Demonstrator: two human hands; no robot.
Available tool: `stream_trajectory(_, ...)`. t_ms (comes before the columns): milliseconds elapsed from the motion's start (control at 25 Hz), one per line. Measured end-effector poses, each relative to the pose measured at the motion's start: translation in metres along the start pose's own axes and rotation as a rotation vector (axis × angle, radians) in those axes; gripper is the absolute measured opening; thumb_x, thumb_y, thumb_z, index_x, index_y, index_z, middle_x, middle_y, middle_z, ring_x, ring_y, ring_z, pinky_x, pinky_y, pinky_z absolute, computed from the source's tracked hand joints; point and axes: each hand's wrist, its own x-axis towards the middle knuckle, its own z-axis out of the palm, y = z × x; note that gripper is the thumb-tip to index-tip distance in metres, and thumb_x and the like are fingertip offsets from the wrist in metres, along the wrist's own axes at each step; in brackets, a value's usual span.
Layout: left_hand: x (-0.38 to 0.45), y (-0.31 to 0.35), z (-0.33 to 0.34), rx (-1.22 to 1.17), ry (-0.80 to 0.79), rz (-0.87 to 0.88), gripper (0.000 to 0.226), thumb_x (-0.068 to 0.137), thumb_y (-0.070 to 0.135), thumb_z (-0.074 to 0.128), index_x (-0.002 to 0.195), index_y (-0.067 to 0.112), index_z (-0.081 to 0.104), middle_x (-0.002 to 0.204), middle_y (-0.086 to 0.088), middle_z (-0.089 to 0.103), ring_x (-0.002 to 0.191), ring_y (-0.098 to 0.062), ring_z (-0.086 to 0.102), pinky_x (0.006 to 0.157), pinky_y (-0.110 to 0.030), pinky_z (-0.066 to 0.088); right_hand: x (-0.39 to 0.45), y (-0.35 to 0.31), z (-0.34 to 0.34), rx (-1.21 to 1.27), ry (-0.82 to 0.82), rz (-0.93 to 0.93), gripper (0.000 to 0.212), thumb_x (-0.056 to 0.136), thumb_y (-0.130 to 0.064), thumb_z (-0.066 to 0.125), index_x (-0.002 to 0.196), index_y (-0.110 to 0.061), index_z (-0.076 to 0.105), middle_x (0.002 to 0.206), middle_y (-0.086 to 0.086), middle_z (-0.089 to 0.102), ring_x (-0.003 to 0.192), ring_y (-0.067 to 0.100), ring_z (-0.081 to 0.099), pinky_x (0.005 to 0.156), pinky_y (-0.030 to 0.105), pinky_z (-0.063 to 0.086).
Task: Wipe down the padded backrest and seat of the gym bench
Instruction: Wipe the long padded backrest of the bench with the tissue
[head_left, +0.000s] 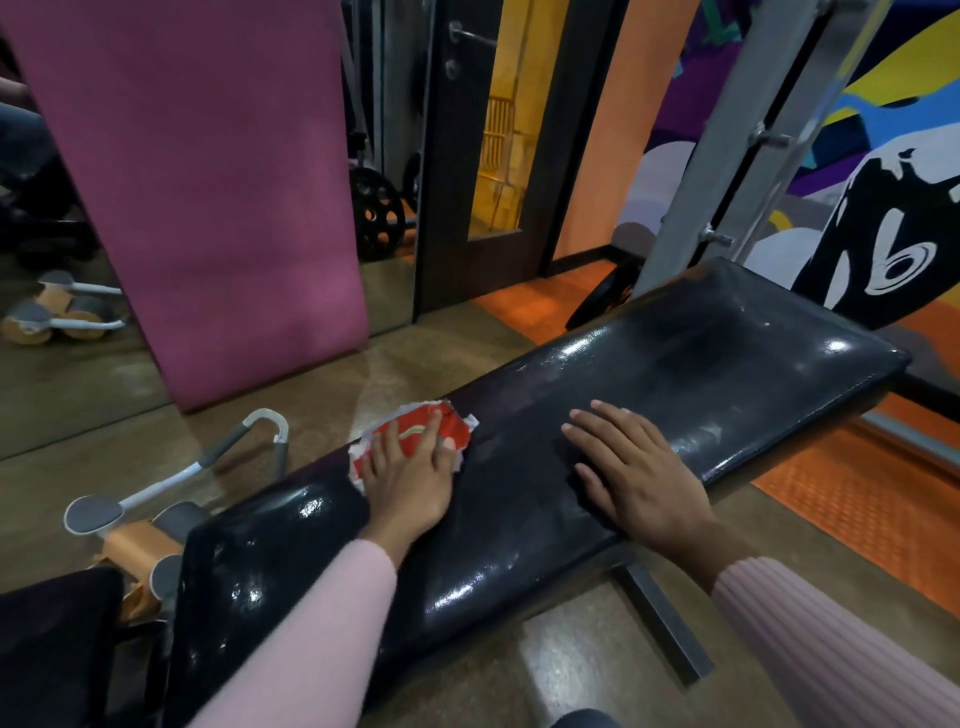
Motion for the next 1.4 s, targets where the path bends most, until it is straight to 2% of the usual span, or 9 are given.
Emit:
stream_trajectory(200,-0.036,0.045,0.015,0.045,-0.052,0.295,0.049,0.100,0.051,0.017,0.146,0.051,0.001,0.160,-0.007,-0.011,0.144,-0.030,-0.015,0.115,-0.050,-0.007,0.006,-0.004,-0.005,0.122,-0.021,0.160,0.050,0.098,-0.041,0.044,0.138,-0.012,0.052,0.146,0.006,0.048,0.144,0.024,0.031,0.112,0.046,0.035)
stream_trajectory(360,0.029,0.024,-0.006,-0.006,-0.145,0.138,0.051,0.098,0.056,0.018,0.146,0.052,0.005,0.159,-0.014,0.003,0.145,-0.033,0.000,0.115,-0.049,0.000,0.013,-0.040,0.001,0.244,-0.032,0.128,0.043,0.101,-0.031,0.041,0.137,-0.010,0.052,0.148,0.006,0.046,0.146,0.024,0.027,0.116,0.044,0.028)
stream_trajectory(480,0.015,-0.003,-0.008,0.008,-0.050,0.060,0.050,0.098,0.055,0.019,0.146,0.051,0.009,0.159,-0.014,0.008,0.145,-0.030,0.003,0.116,-0.046,0.002,0.011,-0.051,0.004,0.182,-0.019,0.099,0.042,0.102,-0.030,0.037,0.134,-0.008,0.055,0.145,0.009,0.049,0.143,0.024,0.033,0.113,0.046,0.033)
stream_trajectory(720,-0.022,0.032,0.009,0.076,-0.043,0.332,0.050,0.098,0.055,0.019,0.144,0.055,0.001,0.160,-0.009,-0.009,0.145,-0.028,-0.015,0.114,-0.050,-0.007,0.009,-0.050,0.012,0.172,0.017,0.090,0.041,0.101,-0.026,0.041,0.131,-0.003,0.058,0.141,0.013,0.052,0.140,0.028,0.038,0.109,0.048,0.038)
stream_trajectory(960,0.038,-0.007,-0.016,0.084,-0.127,0.044,0.052,0.089,0.071,0.020,0.139,0.062,0.010,0.156,-0.012,0.015,0.140,-0.039,0.012,0.111,-0.058,0.005,0.011,-0.056,0.009,0.154,-0.015,0.119,0.040,0.100,-0.026,0.042,0.130,-0.005,0.059,0.139,0.011,0.054,0.138,0.029,0.041,0.110,0.045,0.038)
stream_trajectory(1040,0.022,-0.015,-0.014,0.103,-0.062,0.045,0.052,0.091,0.068,0.020,0.141,0.060,0.010,0.157,-0.012,0.012,0.142,-0.037,0.010,0.113,-0.056,0.005,0.012,-0.054,0.008,0.152,-0.015,0.114,0.040,0.100,-0.026,0.043,0.129,-0.005,0.059,0.138,0.012,0.055,0.136,0.029,0.042,0.111,0.043,0.037)
stream_trajectory(1240,-0.024,0.028,0.005,0.209,-0.034,0.238,0.054,0.096,0.059,0.014,0.146,0.051,-0.004,0.157,-0.021,-0.008,0.142,-0.040,-0.015,0.105,-0.058,-0.022,0.010,-0.054,0.010,0.140,-0.017,0.116,0.040,0.099,-0.027,0.043,0.128,-0.005,0.060,0.136,0.012,0.056,0.135,0.029,0.043,0.111,0.043,0.036)
stream_trajectory(1320,-0.005,0.036,0.004,0.170,-0.041,0.289,0.059,0.097,0.056,0.016,0.150,0.039,-0.005,0.158,-0.020,-0.008,0.143,-0.036,-0.016,0.109,-0.056,-0.017,0.010,-0.055,0.011,0.143,-0.025,0.120,0.039,0.099,-0.026,0.043,0.127,-0.005,0.060,0.135,0.011,0.056,0.134,0.029,0.044,0.109,0.044,0.038)
stream_trajectory(1400,0.025,0.027,0.000,0.073,-0.065,0.229,0.065,0.098,0.053,0.020,0.152,0.026,-0.002,0.159,-0.017,0.001,0.145,-0.034,-0.001,0.116,-0.051,-0.001,0.012,-0.055,0.011,0.144,-0.035,0.131,0.039,0.099,-0.027,0.043,0.127,-0.006,0.060,0.135,0.011,0.056,0.133,0.029,0.045,0.108,0.045,0.039)
